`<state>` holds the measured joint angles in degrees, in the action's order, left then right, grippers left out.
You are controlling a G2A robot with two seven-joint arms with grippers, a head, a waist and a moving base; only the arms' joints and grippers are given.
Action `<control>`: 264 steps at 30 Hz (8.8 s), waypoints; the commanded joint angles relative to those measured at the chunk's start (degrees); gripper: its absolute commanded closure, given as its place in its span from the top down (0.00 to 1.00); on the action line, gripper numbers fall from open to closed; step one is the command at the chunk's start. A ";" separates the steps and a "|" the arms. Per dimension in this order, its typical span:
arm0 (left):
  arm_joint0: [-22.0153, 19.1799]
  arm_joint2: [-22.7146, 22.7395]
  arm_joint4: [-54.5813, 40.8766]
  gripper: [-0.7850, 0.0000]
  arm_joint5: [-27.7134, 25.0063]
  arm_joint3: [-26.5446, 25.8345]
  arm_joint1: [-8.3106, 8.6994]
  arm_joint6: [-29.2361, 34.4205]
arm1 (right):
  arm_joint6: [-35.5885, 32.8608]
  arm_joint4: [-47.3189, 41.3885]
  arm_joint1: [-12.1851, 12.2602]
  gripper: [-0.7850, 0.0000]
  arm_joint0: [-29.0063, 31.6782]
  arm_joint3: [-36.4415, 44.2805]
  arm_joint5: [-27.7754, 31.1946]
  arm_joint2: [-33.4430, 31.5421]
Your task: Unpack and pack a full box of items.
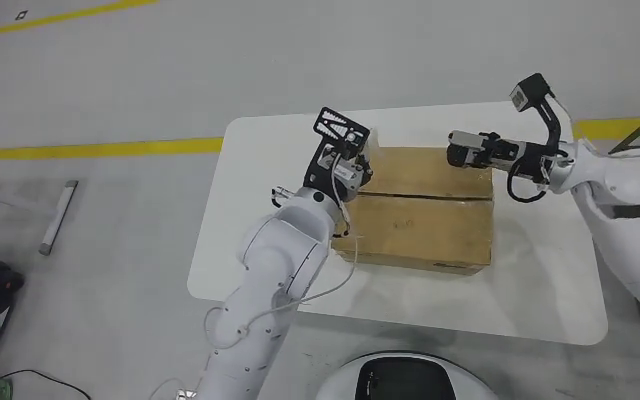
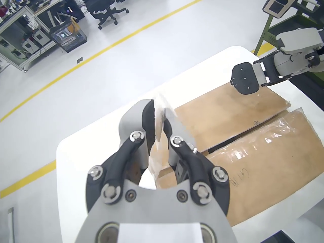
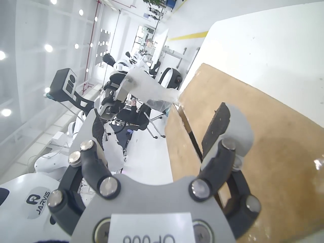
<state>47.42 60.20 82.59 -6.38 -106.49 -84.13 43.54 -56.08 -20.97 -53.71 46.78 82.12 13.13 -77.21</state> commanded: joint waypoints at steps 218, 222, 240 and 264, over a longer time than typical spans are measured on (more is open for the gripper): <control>1.25 0.34 2.59 0.93 3.92 5.92 -4.49 2.02 | 2.35 41.33 -0.05 0.00 -2.45 4.74 16.05 7.62; 1.00 0.24 2.74 0.95 4.04 6.15 -4.59 2.12 | 3.00 44.16 0.30 0.00 -1.08 5.48 16.50 7.20; 1.79 -1.86 3.68 0.31 2.94 8.63 -4.98 2.72 | 5.98 49.62 1.91 0.00 4.94 10.55 17.16 2.69; 2.82 -3.56 5.90 0.33 1.48 13.61 -5.42 3.78 | 12.41 42.94 2.81 0.00 9.59 14.44 11.20 -3.95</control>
<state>50.16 56.64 88.45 -4.88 -92.84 -89.54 47.31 -44.44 24.21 -50.91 55.93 96.21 25.18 -80.34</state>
